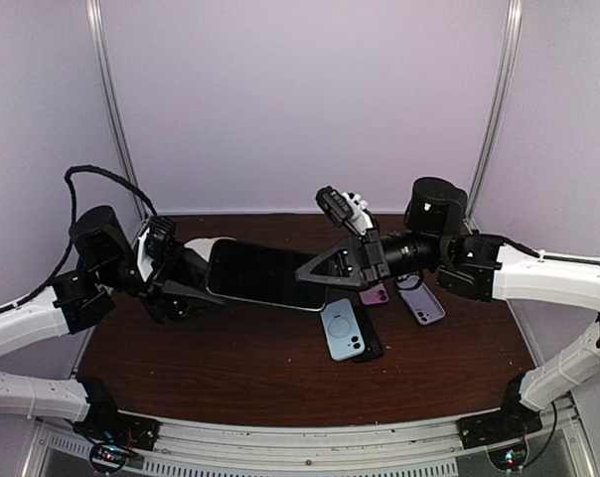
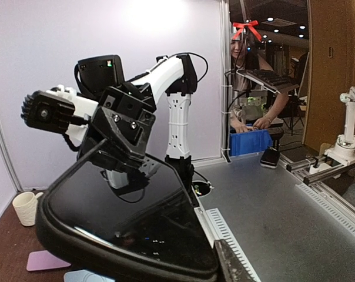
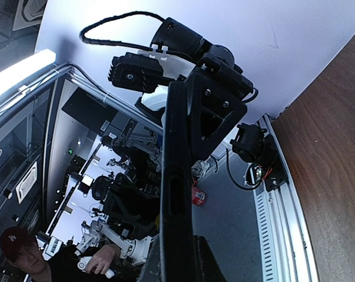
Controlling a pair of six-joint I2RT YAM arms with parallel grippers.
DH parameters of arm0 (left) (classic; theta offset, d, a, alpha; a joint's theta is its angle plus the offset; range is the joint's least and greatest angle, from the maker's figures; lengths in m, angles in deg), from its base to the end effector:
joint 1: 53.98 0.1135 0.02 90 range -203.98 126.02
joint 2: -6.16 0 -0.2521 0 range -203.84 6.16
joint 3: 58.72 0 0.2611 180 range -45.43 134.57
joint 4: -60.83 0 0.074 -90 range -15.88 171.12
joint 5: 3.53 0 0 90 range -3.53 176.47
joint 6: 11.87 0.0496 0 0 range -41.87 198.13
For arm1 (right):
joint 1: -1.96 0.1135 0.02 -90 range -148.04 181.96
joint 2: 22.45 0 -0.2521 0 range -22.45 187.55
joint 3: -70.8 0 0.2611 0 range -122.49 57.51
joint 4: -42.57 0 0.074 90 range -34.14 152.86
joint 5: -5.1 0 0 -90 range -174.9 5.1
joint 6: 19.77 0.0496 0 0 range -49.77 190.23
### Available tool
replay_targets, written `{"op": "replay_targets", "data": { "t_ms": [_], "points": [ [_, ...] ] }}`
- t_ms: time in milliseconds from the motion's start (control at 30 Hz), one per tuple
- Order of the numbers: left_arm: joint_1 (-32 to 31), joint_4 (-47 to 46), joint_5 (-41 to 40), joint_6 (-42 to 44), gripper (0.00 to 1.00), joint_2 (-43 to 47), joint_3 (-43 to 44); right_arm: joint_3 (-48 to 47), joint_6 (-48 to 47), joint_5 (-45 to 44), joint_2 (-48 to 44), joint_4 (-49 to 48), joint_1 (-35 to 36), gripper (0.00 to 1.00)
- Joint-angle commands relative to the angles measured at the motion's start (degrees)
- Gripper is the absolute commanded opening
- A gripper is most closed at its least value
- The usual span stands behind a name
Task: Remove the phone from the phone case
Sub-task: Remove the phone from the bottom left corner of the phone case.
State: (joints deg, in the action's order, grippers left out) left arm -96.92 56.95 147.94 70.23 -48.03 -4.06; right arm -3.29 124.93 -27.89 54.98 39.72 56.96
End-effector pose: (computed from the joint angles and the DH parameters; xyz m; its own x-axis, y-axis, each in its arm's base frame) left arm 0.1394 -0.1893 0.3275 -0.0779 -0.0172 -0.9968 0.9651 -0.2519 -0.0710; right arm 0.1534 0.2916 0.3435 -0.7595 -0.3099 -0.5720 -0.5317 -0.2108 0.8203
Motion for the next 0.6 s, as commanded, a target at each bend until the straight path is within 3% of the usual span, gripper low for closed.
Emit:
{"op": "replay_targets", "data": {
  "t_ms": [0,400,567],
  "points": [
    [0.40,-9.17,-5.35,5.18,0.34,2.43,-0.52,-2.65,9.88,-0.41,1.37,-0.26,0.92,0.00],
    [0.42,-7.99,-8.63,6.05,0.32,3.23,-0.97,-2.69,9.99,0.41,0.32,-0.69,0.90,0.00],
    [0.41,-4.02,-10.61,7.04,0.47,2.87,0.01,-3.10,5.28,-0.21,-1.62,0.83,0.21,0.00]
  ]
}}
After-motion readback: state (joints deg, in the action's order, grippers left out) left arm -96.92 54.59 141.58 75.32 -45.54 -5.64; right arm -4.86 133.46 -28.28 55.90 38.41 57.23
